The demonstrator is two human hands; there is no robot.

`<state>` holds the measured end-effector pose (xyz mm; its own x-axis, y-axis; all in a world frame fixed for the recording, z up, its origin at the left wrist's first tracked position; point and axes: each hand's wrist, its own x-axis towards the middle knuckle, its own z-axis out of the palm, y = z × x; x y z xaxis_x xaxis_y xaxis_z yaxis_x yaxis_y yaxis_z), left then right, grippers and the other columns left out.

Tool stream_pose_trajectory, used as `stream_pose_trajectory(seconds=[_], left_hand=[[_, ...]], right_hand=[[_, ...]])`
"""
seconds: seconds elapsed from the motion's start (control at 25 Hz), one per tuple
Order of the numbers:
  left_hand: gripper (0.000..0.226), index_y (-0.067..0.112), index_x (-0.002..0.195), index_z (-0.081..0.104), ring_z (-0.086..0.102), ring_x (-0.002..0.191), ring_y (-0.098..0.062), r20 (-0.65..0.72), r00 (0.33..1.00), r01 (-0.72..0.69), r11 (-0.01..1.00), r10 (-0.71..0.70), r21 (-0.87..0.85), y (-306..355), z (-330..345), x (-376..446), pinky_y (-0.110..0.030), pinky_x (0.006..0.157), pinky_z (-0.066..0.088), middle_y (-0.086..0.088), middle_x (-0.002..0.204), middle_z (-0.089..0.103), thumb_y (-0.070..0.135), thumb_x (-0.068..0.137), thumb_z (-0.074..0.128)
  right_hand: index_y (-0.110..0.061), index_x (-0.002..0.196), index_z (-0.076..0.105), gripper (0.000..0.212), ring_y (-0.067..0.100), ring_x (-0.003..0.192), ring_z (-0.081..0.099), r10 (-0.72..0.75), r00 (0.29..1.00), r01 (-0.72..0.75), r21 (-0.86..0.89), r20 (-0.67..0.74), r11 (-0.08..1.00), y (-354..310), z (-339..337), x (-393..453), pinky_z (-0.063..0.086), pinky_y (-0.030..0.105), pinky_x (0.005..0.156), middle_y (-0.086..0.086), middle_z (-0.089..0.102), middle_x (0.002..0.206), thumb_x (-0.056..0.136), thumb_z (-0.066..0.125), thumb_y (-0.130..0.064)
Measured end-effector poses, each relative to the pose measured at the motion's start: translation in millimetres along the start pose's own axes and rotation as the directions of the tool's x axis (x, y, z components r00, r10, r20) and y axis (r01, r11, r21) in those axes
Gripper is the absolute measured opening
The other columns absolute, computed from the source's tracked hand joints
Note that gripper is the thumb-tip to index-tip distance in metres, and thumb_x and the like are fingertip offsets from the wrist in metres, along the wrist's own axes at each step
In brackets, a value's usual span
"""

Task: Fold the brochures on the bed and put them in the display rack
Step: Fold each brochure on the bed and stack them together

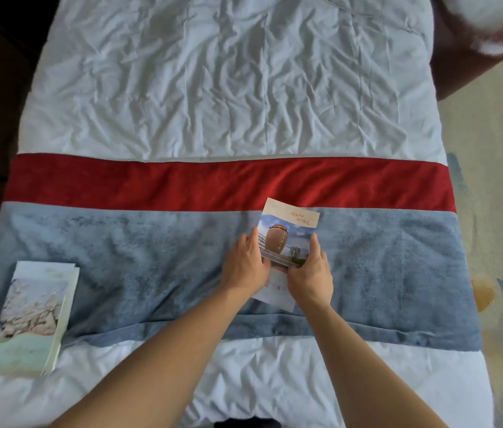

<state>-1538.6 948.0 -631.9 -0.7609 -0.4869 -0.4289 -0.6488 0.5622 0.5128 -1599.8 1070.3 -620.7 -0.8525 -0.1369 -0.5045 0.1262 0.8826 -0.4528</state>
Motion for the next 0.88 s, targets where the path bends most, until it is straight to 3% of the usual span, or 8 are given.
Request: stream_pose_trajectory(seconds=[0.2,0.52,0.68,0.88], left_hand=[[0.061,0.016,0.147,0.034,0.053,0.117,-0.03,-0.066,0.994,0.087,0.996,-0.088,-0.012,-95.9,-62.3,-59.7,-0.043,0.092,0.049,-0.011,0.133,0.052,0.028,0.092,0.057],[0.062,0.019,0.148,0.035,0.054,0.116,-0.033,-0.159,0.921,0.349,0.934,-0.357,-0.077,-318.4,-155.1,-154.0,-0.043,0.09,0.048,-0.012,0.13,0.053,0.028,0.09,0.057],[0.07,0.016,0.153,0.026,0.05,0.126,-0.03,-0.191,0.909,0.363,0.929,-0.371,-0.076,-396.7,-174.3,-177.3,-0.042,0.097,0.048,-0.011,0.145,0.046,0.03,0.093,0.059],[0.084,0.021,0.155,0.023,0.057,0.111,-0.023,-0.212,0.943,0.263,0.965,-0.255,0.009,-443.4,-178.5,-183.6,-0.033,0.084,0.055,-0.008,0.127,0.054,0.04,0.087,0.07]], right_hand=[[-0.035,0.156,0.014,0.081,0.033,0.112,0.06,-0.127,0.989,0.138,-0.156,0.076,0.978,-57.4,62.4,-80.6,0.042,0.039,0.076,0.001,0.05,0.139,0.089,0.058,-0.026],[-0.03,0.157,0.011,0.077,0.03,0.108,0.063,-0.34,0.898,0.414,-0.274,0.278,0.868,-165.8,242.5,-216.0,0.045,0.037,0.073,0.0,0.051,0.138,0.093,0.054,-0.03],[-0.027,0.157,0.008,0.077,0.029,0.108,0.063,-0.37,0.858,0.48,-0.301,0.356,0.824,-198.1,312.1,-252.0,0.048,0.038,0.076,0.002,0.047,0.138,0.095,0.053,-0.032],[-0.03,0.157,0.004,0.083,0.028,0.105,0.061,-0.351,0.838,0.509,-0.368,0.418,0.778,-214.0,355.2,-266.3,0.049,0.039,0.075,0.005,0.047,0.125,0.093,0.057,-0.03]])
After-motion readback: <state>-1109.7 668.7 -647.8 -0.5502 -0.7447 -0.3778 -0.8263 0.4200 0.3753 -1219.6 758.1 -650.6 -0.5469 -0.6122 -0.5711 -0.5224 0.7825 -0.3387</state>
